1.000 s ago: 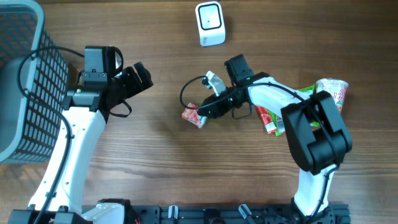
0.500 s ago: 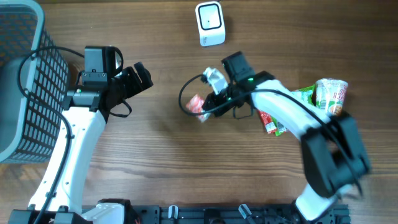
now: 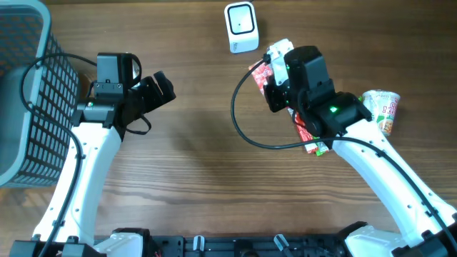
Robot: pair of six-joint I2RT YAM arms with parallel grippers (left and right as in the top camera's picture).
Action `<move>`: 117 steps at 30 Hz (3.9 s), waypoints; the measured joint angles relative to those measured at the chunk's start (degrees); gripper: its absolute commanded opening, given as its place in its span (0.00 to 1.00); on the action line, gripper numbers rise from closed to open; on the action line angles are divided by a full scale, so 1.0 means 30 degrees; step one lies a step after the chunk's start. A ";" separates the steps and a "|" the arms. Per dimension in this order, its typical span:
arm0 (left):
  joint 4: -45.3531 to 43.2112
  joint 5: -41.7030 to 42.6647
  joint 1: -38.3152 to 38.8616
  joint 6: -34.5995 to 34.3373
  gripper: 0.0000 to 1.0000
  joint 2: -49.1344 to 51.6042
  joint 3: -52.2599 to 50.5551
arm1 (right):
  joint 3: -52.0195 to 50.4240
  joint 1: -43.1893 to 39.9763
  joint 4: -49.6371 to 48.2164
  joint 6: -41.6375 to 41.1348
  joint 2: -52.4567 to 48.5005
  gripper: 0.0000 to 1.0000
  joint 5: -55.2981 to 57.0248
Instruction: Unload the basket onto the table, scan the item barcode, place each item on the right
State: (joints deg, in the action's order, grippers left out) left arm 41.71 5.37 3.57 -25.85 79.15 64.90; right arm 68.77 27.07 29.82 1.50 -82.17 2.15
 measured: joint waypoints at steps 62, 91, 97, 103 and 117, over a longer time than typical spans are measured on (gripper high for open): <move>-0.0007 0.0000 0.0000 0.0000 1.00 0.0000 0.0000 | 0.0903 -0.3111 0.6309 -0.1953 -0.7023 0.72 -0.0852; 0.0000 0.0000 0.0000 0.0000 1.00 0.0000 0.0000 | 0.3687 -0.4845 0.5865 -0.2004 -0.4962 1.00 -0.0845; 0.0000 0.0000 0.0000 0.0000 1.00 0.0000 0.0000 | 0.3687 -0.4845 0.5865 -0.2004 -0.4962 1.00 -0.0845; 0.0000 0.0000 0.0000 0.0000 1.00 0.0000 0.0000 | 0.3687 -0.4845 0.5865 -0.1996 -0.4962 1.00 -0.0845; 0.0000 0.0000 0.0000 0.0000 1.00 0.0000 0.0000 | 0.3687 -0.4845 0.5865 -0.1996 -0.4962 1.00 -0.0845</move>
State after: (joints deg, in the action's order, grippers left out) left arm 41.71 5.37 3.57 -25.85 79.15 64.90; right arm 79.83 12.53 47.42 -4.49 -97.06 -0.38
